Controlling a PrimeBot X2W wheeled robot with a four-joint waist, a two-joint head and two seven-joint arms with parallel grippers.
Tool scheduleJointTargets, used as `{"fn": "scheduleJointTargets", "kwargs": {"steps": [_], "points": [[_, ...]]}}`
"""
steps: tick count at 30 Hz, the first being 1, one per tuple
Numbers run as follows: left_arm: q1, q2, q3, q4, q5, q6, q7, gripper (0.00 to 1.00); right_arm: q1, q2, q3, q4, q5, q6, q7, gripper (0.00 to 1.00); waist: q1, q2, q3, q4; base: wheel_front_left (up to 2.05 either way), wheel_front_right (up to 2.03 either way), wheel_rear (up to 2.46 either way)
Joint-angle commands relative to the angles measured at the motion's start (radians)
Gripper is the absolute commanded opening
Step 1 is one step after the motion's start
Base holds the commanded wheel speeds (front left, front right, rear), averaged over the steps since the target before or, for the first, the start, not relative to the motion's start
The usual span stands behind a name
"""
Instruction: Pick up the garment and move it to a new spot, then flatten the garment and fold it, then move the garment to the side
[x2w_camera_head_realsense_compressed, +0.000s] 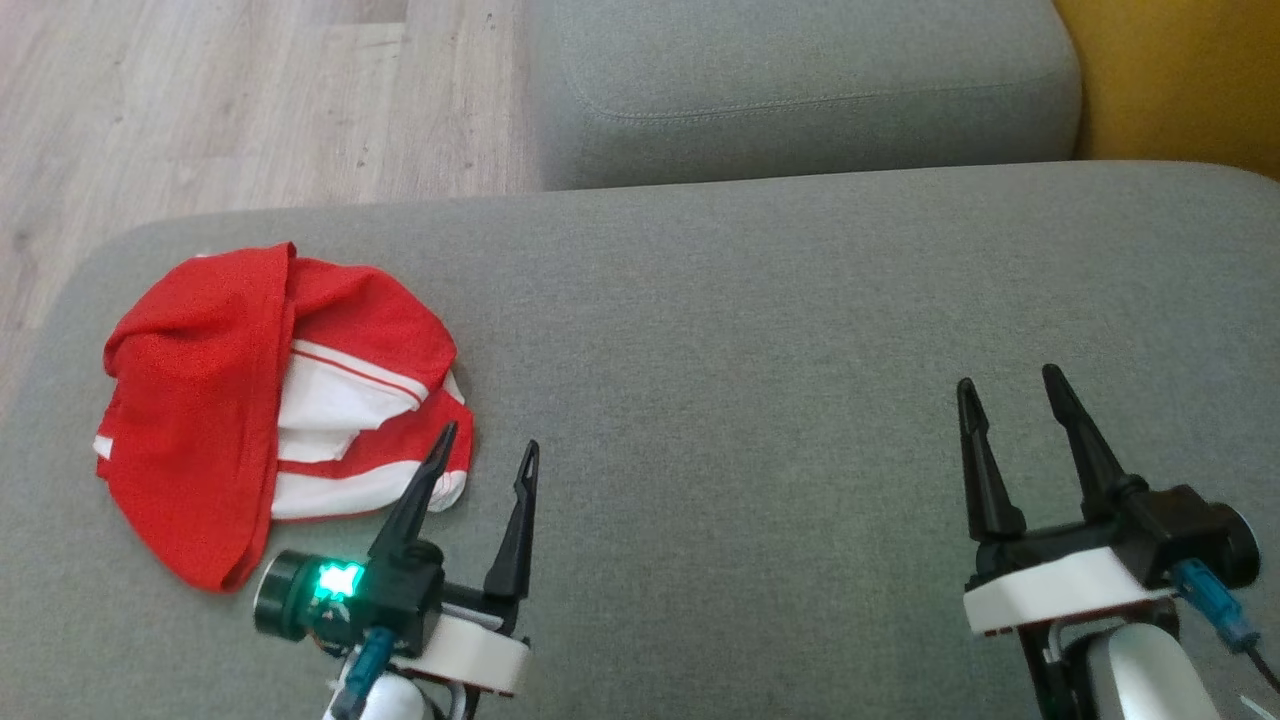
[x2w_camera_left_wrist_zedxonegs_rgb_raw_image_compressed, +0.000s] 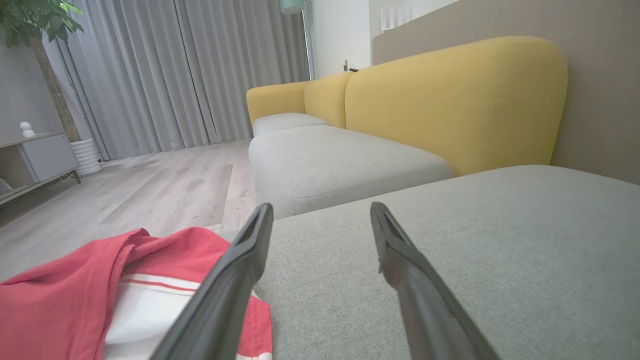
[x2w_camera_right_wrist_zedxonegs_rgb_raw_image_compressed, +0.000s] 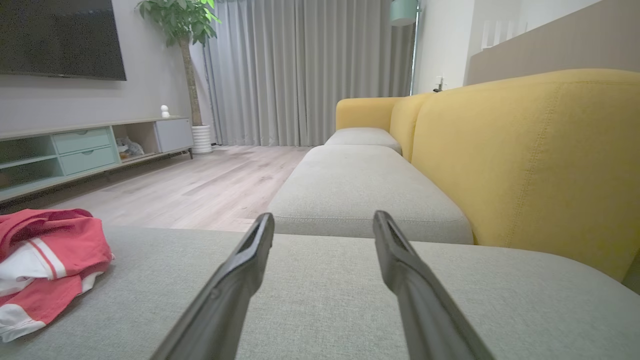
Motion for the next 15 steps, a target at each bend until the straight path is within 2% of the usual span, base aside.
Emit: {"fn": "scheduleJointTargets", "kwargs": {"steps": [1, 3, 7, 13, 15], "points": [[-0.052, 0.001, 0.034, -0.036, -0.007, 0.007, -0.014, 1.00, -0.015, -0.009, 0.026, -0.042, -0.014, -0.001, -0.017, 1.00, 0.0000, 0.0000, 0.000, 0.002, 0.00, 0.00, 0.00], [-0.038, -0.024, 0.066, -0.046, -0.064, -0.007, -0.020, 1.00, -0.010, -0.009, 0.022, -0.039, 0.011, -0.001, -0.022, 1.00, 0.0000, 0.0000, -0.001, 0.004, 0.00, 0.00, 0.00], [-0.020, -0.048, 0.116, -0.052, -0.107, -0.043, -0.031, 1.00, 0.005, -0.009, 0.008, -0.015, 0.126, -0.001, -0.034, 1.00, 0.0000, 0.0000, -0.002, 0.007, 0.00, 0.00, 0.00], [0.003, -0.074, 0.161, -0.029, -0.115, -0.088, -0.046, 1.00, 0.017, -0.009, 0.015, 0.017, 0.176, -0.001, -0.049, 1.00, 0.0000, 0.0000, -0.002, 0.003, 0.00, 0.00, 0.00], [0.010, -0.082, 0.172, -0.006, -0.110, -0.102, -0.052, 1.00, 0.017, -0.009, 0.025, 0.032, 0.159, -0.001, -0.055, 1.00, 0.0000, 0.0000, -0.003, 0.000, 0.00, 0.00, 0.00]]}}
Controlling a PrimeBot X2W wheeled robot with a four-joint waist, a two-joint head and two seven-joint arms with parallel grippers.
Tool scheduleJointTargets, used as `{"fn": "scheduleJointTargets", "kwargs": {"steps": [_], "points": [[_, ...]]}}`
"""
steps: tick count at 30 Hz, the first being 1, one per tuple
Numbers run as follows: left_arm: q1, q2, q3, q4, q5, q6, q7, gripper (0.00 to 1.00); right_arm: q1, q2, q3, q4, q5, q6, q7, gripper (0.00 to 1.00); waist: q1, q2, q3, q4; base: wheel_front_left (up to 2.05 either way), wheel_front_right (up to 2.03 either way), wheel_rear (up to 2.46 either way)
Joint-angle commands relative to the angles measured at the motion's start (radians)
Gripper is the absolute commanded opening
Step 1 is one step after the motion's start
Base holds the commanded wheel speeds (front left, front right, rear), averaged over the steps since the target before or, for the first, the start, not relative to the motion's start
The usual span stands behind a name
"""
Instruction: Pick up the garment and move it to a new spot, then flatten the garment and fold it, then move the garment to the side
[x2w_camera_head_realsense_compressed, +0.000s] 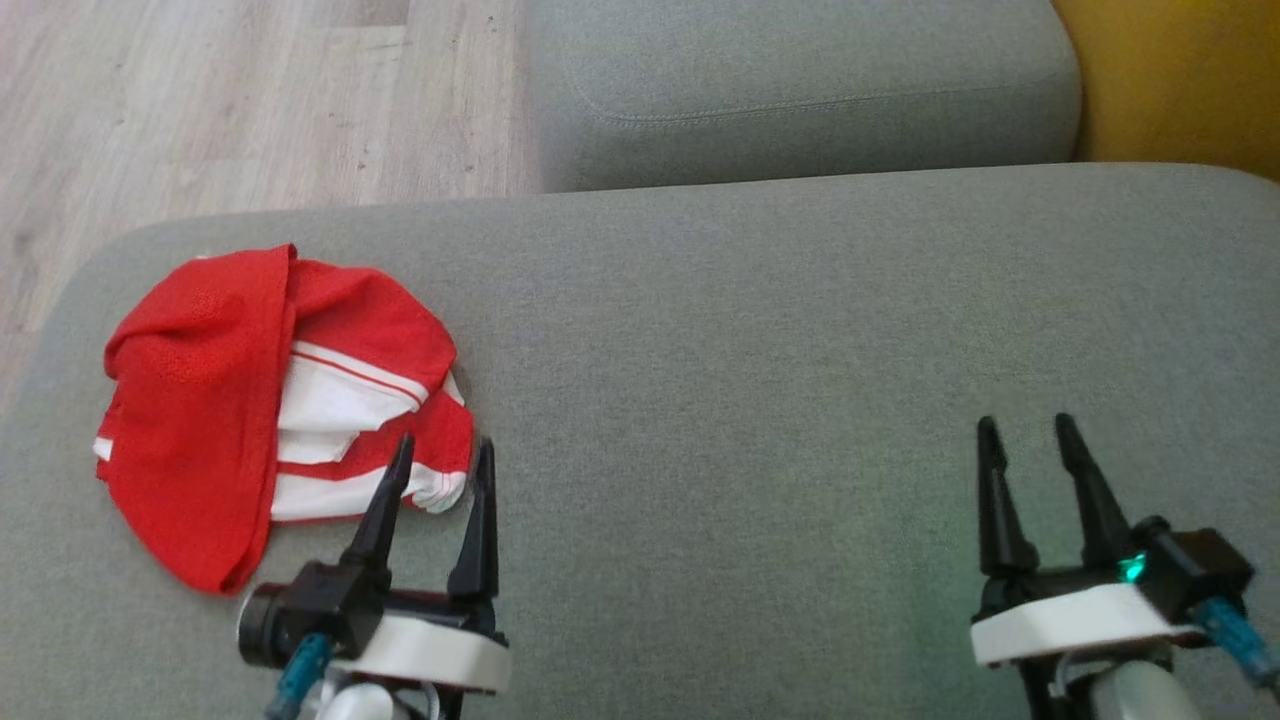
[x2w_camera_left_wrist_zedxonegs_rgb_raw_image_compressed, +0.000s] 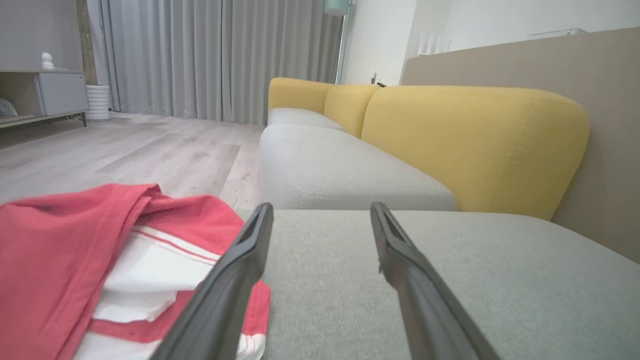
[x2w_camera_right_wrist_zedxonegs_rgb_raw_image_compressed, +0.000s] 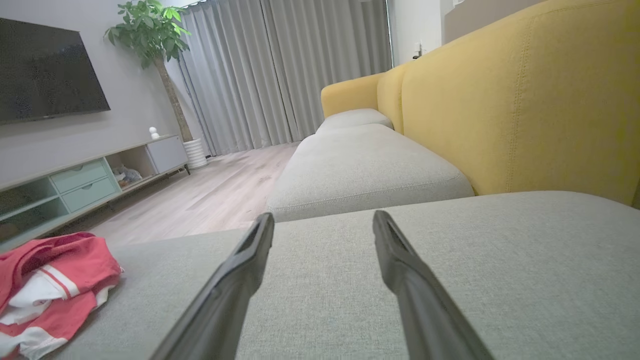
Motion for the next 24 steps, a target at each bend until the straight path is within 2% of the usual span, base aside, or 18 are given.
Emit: {"fn": "scheduleJointTargets", "kwargs": {"steps": [1, 7, 15, 24], "points": [[-0.026, -0.003, 0.039, -0.013, 0.023, -0.007, -0.020, 1.00, -0.025, -0.009, 0.037, -0.022, -0.031, -0.001, -0.017, 1.00, 0.0000, 0.0000, -0.001, -0.003, 0.00, 0.00, 0.00], [-0.025, -0.020, 0.059, 0.063, 0.010, -0.034, -0.021, 1.00, -0.036, -0.009, 0.046, 0.020, -0.024, -0.001, -0.018, 1.00, 0.0000, 0.0000, -0.003, -0.013, 0.00, 0.00, 0.00], [-0.034, -0.036, 0.077, 0.092, 0.016, -0.056, -0.021, 1.00, -0.044, -0.009, 0.042, 0.020, -0.016, -0.001, -0.018, 1.00, 0.0000, 0.0000, -0.007, -0.009, 0.00, 0.00, 0.00], [-0.035, -0.044, 0.099, 0.107, 0.028, -0.070, -0.021, 1.00, -0.036, -0.009, 0.053, 0.016, -0.005, -0.001, -0.018, 1.00, 0.0000, 0.0000, -0.012, 0.034, 0.00, 0.00, 0.00]]}}
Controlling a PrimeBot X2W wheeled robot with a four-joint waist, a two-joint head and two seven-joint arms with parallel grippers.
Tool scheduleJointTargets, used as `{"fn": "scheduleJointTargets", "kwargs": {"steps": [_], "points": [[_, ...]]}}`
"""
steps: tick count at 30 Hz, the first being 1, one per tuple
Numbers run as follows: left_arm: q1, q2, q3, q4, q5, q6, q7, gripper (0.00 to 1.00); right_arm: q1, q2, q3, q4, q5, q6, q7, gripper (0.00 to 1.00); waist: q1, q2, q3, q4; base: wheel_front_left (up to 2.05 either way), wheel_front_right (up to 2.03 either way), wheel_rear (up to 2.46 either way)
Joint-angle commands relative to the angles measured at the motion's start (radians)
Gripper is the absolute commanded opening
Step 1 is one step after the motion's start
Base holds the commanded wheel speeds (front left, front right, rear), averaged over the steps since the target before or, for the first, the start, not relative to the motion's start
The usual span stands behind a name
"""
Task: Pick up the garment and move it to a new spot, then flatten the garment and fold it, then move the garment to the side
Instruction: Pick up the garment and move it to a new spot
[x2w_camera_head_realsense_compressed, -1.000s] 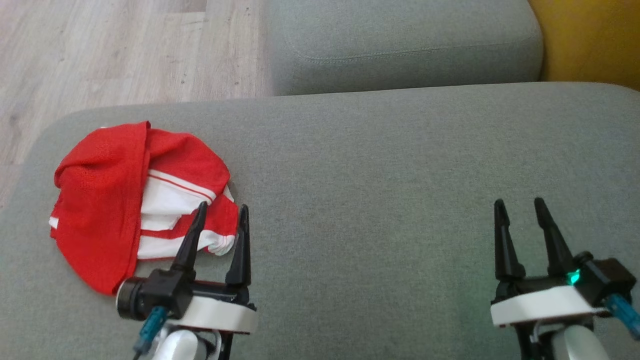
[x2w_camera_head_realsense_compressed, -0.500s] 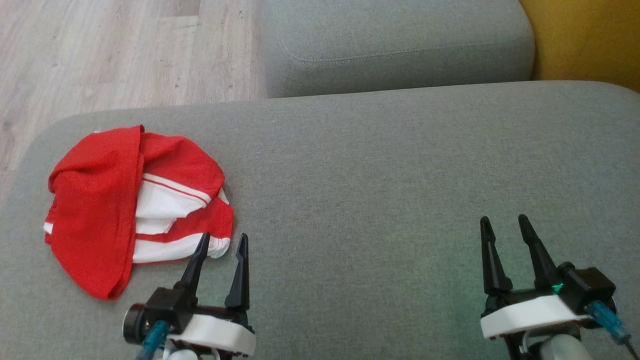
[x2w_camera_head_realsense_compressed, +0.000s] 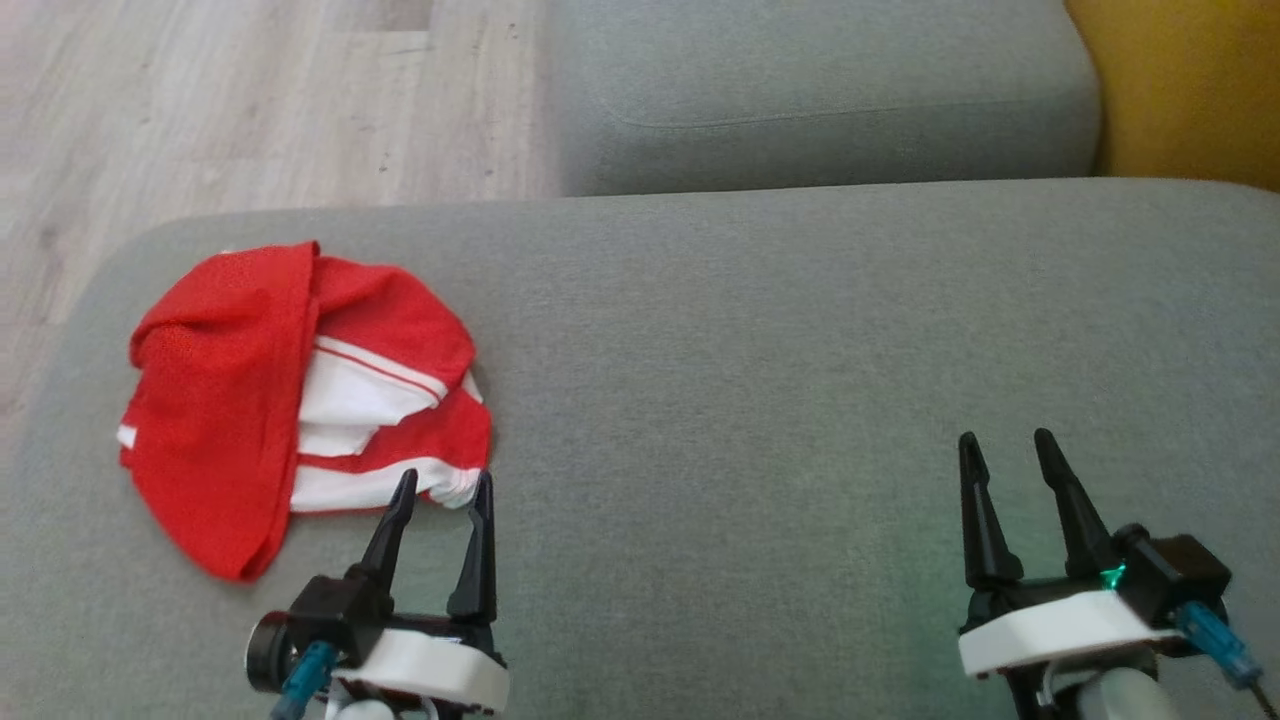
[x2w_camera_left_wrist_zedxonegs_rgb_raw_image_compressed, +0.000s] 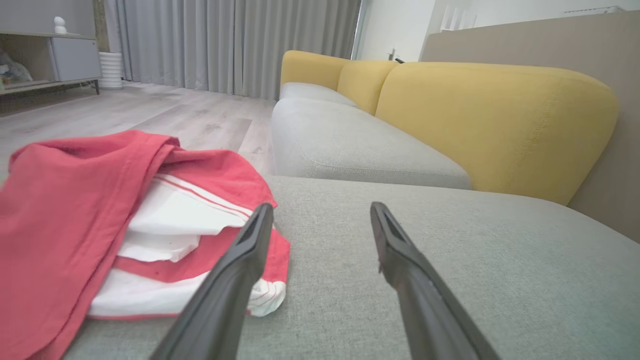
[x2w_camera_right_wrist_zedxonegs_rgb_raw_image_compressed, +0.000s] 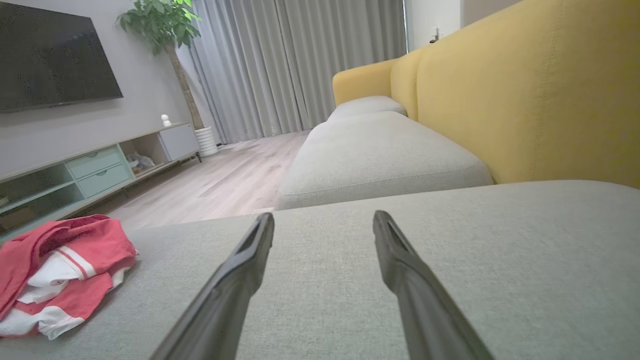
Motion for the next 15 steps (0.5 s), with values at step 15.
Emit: {"fn": "scheduleJointTargets", "kwargs": {"steps": [15], "points": [[-0.026, 0.000, 0.106, -0.012, 0.037, 0.016, -0.012, 1.00, -0.021, -0.009, 0.150, -0.044, 0.015, -0.001, -0.011, 1.00, 0.0000, -0.0001, -0.014, 0.193, 0.00, 0.00, 0.00]]}}
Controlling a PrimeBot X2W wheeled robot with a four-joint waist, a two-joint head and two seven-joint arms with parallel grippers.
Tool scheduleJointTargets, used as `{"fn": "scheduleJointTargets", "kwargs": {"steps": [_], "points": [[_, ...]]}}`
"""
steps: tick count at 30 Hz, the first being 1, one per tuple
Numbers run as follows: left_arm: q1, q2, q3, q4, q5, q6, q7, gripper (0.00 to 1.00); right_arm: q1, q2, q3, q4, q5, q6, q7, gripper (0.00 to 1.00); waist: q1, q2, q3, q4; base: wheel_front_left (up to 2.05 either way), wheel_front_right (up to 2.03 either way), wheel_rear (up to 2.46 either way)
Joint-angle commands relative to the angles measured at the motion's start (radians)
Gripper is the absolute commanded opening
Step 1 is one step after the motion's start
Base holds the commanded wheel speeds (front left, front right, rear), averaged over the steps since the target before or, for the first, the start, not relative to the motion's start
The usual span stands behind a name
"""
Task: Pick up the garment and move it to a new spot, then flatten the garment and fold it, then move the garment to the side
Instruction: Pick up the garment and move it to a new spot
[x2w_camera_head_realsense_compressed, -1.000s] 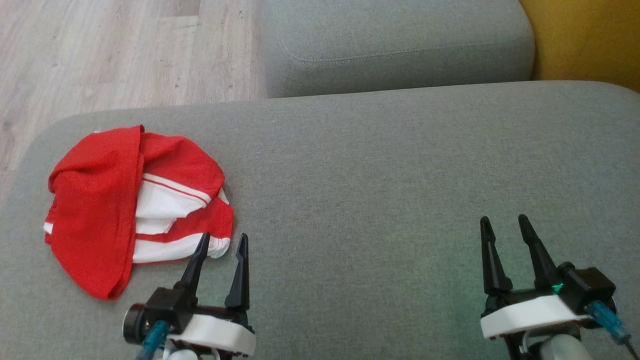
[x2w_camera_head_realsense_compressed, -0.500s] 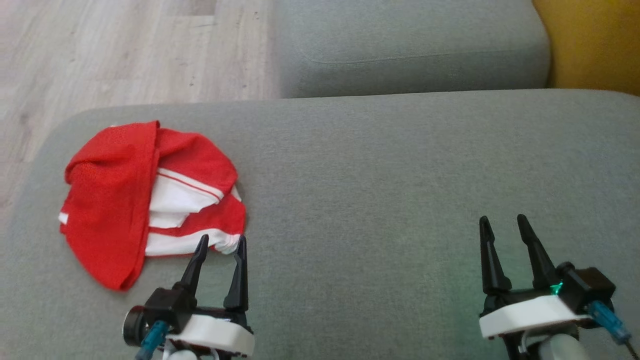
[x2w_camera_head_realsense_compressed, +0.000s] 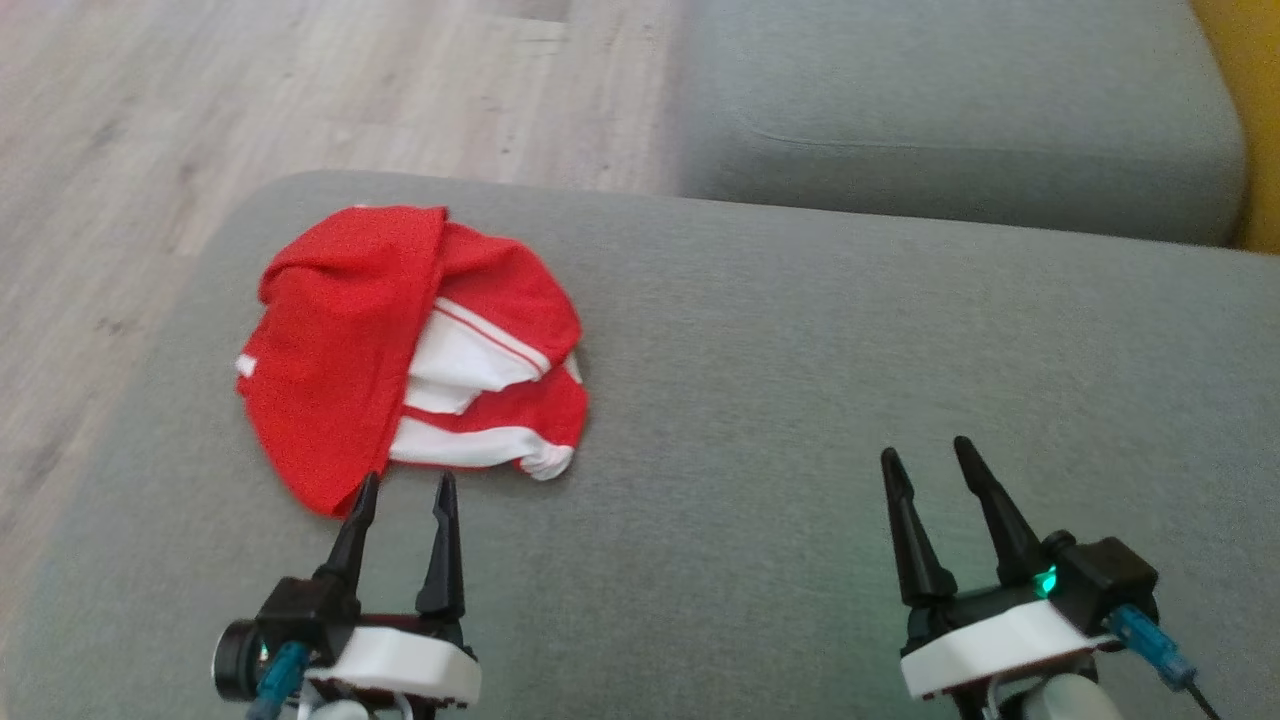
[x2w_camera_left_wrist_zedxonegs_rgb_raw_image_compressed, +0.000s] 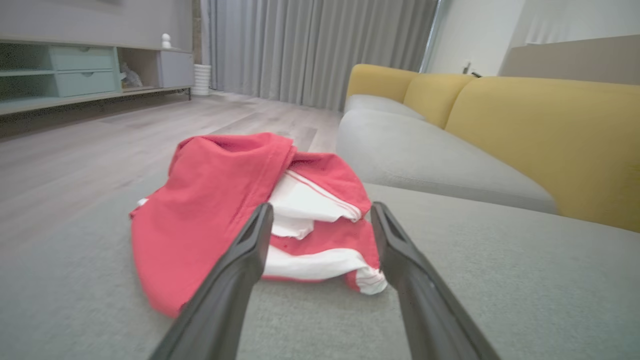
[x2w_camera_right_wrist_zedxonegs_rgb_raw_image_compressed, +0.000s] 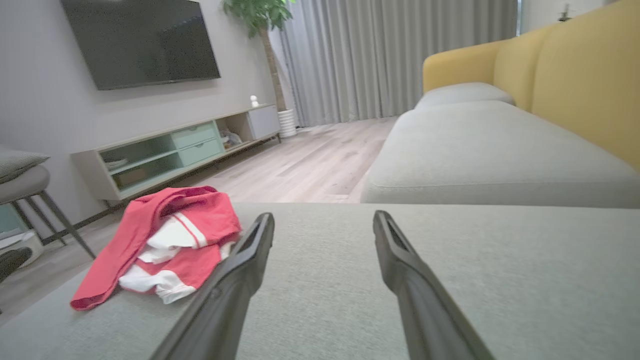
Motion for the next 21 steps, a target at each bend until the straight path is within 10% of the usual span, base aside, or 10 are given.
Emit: {"fn": "scheduleJointTargets", "kwargs": {"steps": [1, 21], "points": [[-0.028, 0.001, 0.039, -0.028, 0.010, 0.005, -0.012, 1.00, -0.023, -0.008, 0.026, -0.035, 0.004, -0.001, -0.011, 1.00, 0.0000, 0.0000, -0.003, 0.029, 0.00, 0.00, 0.00], [-0.007, -0.001, 0.063, -0.030, 0.045, 0.001, -0.012, 1.00, 0.000, -0.008, 0.058, -0.042, 0.022, -0.001, -0.011, 1.00, 0.0000, 0.0000, -0.020, 0.206, 0.00, 0.00, 0.00]]}}
